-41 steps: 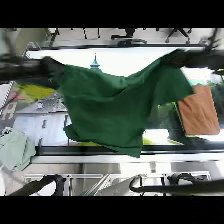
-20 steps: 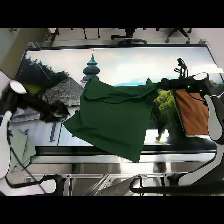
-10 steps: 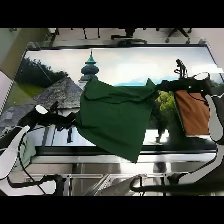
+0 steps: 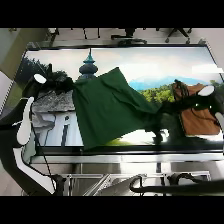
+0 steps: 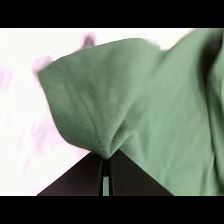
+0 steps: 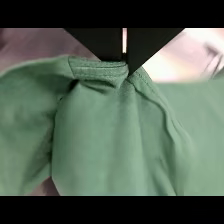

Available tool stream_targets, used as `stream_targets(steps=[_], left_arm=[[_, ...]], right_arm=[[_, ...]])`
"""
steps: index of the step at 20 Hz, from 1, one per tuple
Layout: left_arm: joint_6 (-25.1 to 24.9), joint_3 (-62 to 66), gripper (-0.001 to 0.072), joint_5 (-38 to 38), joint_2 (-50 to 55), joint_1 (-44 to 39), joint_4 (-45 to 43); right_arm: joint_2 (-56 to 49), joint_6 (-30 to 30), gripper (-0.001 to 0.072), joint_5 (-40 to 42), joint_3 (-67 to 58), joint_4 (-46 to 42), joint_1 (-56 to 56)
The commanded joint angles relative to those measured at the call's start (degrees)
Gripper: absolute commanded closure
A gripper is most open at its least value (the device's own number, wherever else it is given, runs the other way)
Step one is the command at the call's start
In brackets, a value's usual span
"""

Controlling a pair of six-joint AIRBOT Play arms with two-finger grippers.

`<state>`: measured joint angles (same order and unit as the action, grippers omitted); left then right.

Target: Fold the shirts.

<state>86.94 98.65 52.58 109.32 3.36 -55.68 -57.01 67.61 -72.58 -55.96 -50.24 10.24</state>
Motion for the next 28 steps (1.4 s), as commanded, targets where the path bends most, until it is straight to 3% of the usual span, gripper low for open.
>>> stream_targets(steps=[1,4,5,6,7,8,9,12,15,16,17,21,25,28], left_arm=[[-0.3,19.7,0.0694,5.1,10.8,-0.2,-1.1],[-0.4,20.8,0.0689,4.9,13.1,0.2,5.4],[-0.6,18.8,0.0436,4.9,12.3,0.7,8.7],[-0.5,16.8,0.0046,5.5,11.2,1.4,10.5],[-0.4,15.7,0.0013,7.7,10.3,2.3,10.8],[-0.4,16.2,0.0013,12.0,9.5,3.7,10.3],[-0.4,17.3,0.0013,17.2,8.9,5.5,10.2],[-0.4,17.2,0.0014,32.3,4.8,10.2,8.8],[-0.4,7.3,0.0014,39.1,-3.1,11.9,-3.1],[-0.5,2.6,0.0014,39.1,-6.0,11.9,-7.0],[-0.6,-3.0,0.0014,38.6,-9.1,11.9,-10.0],[-4.5,-25.2,0.0014,35.0,-18.8,11.9,-12.0],[-6.6,-43.1,0.0014,26.6,-24.2,11.7,-11.9],[-6.6,-49.1,0.0014,22.7,-24.3,11.7,-11.6]], right_arm=[[17.0,12.4,0.069,9.9,18.8,-1.0,-4.5],[20.2,14.7,0.069,19.7,21.4,-0.1,-6.2],[19.7,14.5,0.0689,22.4,21.4,1.5,-6.2],[18.9,12.4,0.0678,24.7,21.4,3.8,-6.2],[18.0,10.2,0.0623,26.3,21.3,5.8,-6.2],[17.2,7.0,0.0467,26.7,20.9,7.2,-6.2],[16.5,4.0,0.0407,26.5,19.9,7.4,-6.0],[15.9,0.0,0.0407,19.9,14.2,3.7,-1.8],[15.9,0.0,0.0387,7.5,8.0,-3.3,5.9],[16.0,-0.6,0.0263,4.3,7.3,-3.6,8.2],[16.0,-2.1,0.0196,1.7,7.3,-3.6,9.8],[15.2,-7.9,0.0212,-5.0,7.6,-3.7,9.6],[13.9,-11.6,0.0212,-1.9,9.5,-3.8,4.3],[10.1,-12.4,0.0212,0.2,10.0,-3.7,1.4]])
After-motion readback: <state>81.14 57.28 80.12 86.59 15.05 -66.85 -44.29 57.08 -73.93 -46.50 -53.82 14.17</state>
